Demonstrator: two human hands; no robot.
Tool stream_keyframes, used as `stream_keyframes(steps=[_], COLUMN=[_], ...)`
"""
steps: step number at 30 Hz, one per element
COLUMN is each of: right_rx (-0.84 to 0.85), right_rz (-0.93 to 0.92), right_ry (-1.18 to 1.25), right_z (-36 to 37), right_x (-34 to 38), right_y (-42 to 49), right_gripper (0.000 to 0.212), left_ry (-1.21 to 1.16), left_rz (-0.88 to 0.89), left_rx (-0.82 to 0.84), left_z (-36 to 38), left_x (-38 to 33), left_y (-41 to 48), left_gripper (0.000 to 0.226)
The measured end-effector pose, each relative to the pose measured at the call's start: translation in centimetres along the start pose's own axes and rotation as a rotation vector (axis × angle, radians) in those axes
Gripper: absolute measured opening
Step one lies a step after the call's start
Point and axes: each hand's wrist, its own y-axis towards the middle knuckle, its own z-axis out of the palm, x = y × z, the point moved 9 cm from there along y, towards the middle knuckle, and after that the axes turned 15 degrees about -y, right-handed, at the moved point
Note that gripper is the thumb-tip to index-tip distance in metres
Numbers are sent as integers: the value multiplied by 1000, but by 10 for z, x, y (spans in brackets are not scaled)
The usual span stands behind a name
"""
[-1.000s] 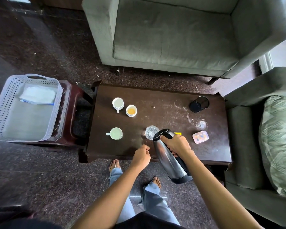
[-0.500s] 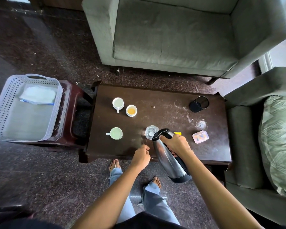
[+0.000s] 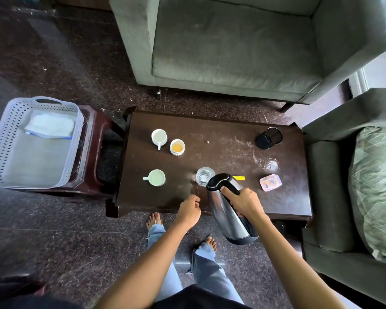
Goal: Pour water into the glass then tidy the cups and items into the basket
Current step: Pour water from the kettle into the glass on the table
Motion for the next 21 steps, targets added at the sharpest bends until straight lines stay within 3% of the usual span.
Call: stream_keyframes(steps=[6, 12, 15, 21], right_rx=[-114, -207, -186, -127], right_rz=[-88, -206, -237, -472], right_ry=[141, 293, 444, 493], right_z=[17, 37, 51, 63], right_x=[-35, -37, -25, 66], right_y=[-13, -39, -43, -55], right_gripper=[90, 69, 67, 92], left_ry=[-36, -82, -175, -447], left_rz=[-19, -58, -94, -207], left_rx=[-30, -135, -241, -448], left_z=[-11, -50, -84, -165], left_x=[12, 38, 60, 119], left_y=[4, 5, 4, -9], left_gripper=[33, 28, 25, 22])
